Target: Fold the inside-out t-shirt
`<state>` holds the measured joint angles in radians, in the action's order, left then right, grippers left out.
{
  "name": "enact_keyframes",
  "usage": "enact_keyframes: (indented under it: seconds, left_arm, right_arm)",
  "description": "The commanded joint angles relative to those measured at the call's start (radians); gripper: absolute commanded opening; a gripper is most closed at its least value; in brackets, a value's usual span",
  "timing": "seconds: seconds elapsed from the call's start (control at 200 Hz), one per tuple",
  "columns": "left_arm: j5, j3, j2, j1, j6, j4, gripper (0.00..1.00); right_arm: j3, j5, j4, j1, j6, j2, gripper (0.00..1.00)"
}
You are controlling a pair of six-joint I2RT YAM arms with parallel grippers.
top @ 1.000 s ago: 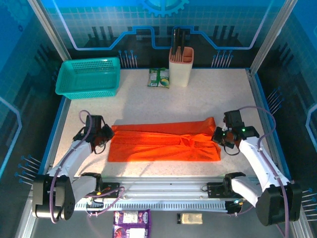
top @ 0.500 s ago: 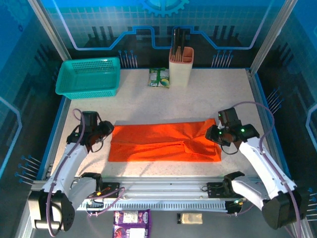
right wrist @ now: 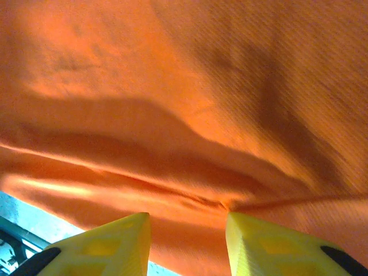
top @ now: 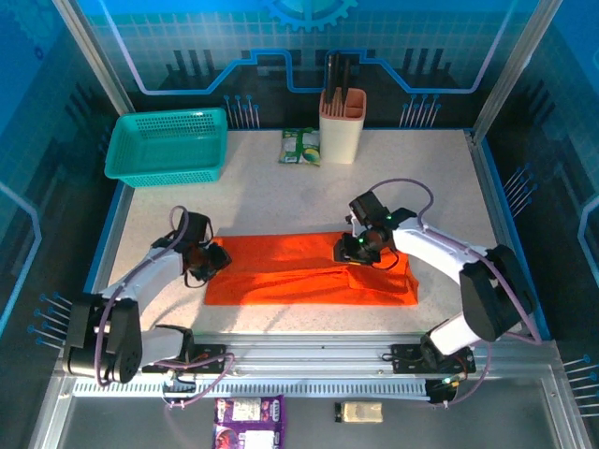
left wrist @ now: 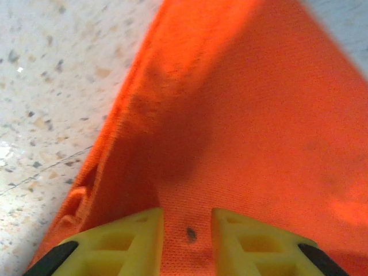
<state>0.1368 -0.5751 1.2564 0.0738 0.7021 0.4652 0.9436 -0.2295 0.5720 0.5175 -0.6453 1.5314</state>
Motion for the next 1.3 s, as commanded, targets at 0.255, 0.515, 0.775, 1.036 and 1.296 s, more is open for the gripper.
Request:
enact_keyframes:
  seconds: [0.255, 0.515, 0.775, 1.036, 1.296]
  left_arm:
    - [0.08, 0.033, 0.093, -0.066, 0.005, -0.104, 0.29]
    - [0.039, -0.151, -0.027, -0.024, -0.041, 0.066, 0.31]
    - [0.051, -0.28, 0.047, 0.212, 0.001, 0.064, 0.29]
    - [0.104, -0.365, 0.254, 0.531, 0.117, -0.105, 0.29]
    - [0.143, -0.448, 0.424, 0.713, 0.188, -0.204, 0.3]
  right_arm:
    - [-0.105, -0.049, -0.054, -0.103, -0.01, 0.01, 0.51]
    - [-0.022, 0.034, 0.139, -0.209, 0.057, -0.17, 0.53]
    - [-0.183, 0.072, 0.224, -0.414, 0.067, -0.351, 0.47]
    - [-0.339, 0.084, 0.222, -0.443, -0.01, -0.506, 0.43]
    - [-0.414, 0.156, 0.195, -0.464, -0.102, -0.512, 0.38]
